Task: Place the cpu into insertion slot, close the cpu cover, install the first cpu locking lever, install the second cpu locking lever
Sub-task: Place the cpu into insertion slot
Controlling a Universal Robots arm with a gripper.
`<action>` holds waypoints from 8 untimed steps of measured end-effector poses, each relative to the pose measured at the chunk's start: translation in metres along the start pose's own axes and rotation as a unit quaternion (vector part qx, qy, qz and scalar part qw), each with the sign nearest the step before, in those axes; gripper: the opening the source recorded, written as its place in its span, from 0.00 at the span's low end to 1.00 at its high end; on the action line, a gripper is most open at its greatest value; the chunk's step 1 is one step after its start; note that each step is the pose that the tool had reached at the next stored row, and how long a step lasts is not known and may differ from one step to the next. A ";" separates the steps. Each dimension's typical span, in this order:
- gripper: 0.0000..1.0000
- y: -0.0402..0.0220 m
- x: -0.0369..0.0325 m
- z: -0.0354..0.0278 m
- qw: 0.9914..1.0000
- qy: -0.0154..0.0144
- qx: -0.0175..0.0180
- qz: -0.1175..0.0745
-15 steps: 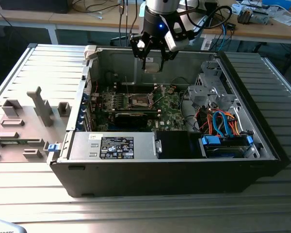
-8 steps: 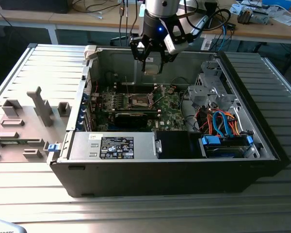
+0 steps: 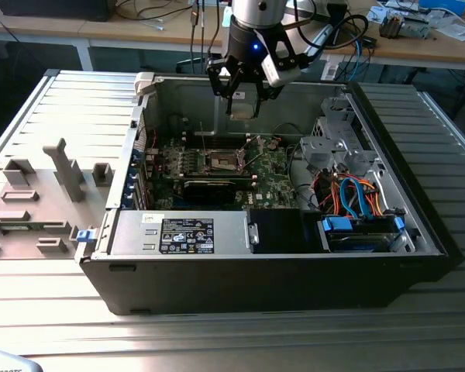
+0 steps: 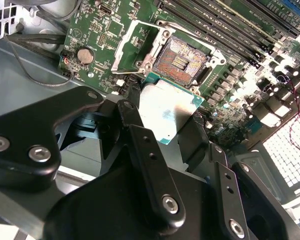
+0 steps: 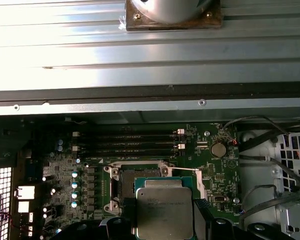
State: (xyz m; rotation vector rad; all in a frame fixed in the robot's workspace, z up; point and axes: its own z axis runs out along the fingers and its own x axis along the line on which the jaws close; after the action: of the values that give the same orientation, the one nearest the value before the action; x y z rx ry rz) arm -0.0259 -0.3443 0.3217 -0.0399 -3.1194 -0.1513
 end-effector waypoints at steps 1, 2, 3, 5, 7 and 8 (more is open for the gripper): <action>0.54 0.0000 0.0000 0.0000 1.000 0.000 0.000 0.000; 0.54 0.0000 0.0000 0.0000 1.000 0.000 0.000 0.000; 0.54 0.0000 0.0000 0.0000 1.000 0.000 0.000 0.001; 0.54 0.0000 0.0000 0.0000 1.000 0.000 0.000 0.003; 0.54 0.0000 0.0000 0.0001 1.000 -0.001 0.000 0.006; 0.54 0.0000 0.0000 0.0000 1.000 -0.001 0.000 0.009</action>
State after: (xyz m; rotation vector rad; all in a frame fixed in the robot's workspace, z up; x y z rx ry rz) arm -0.0259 -0.3443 0.3217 -0.0666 -3.1197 -0.1516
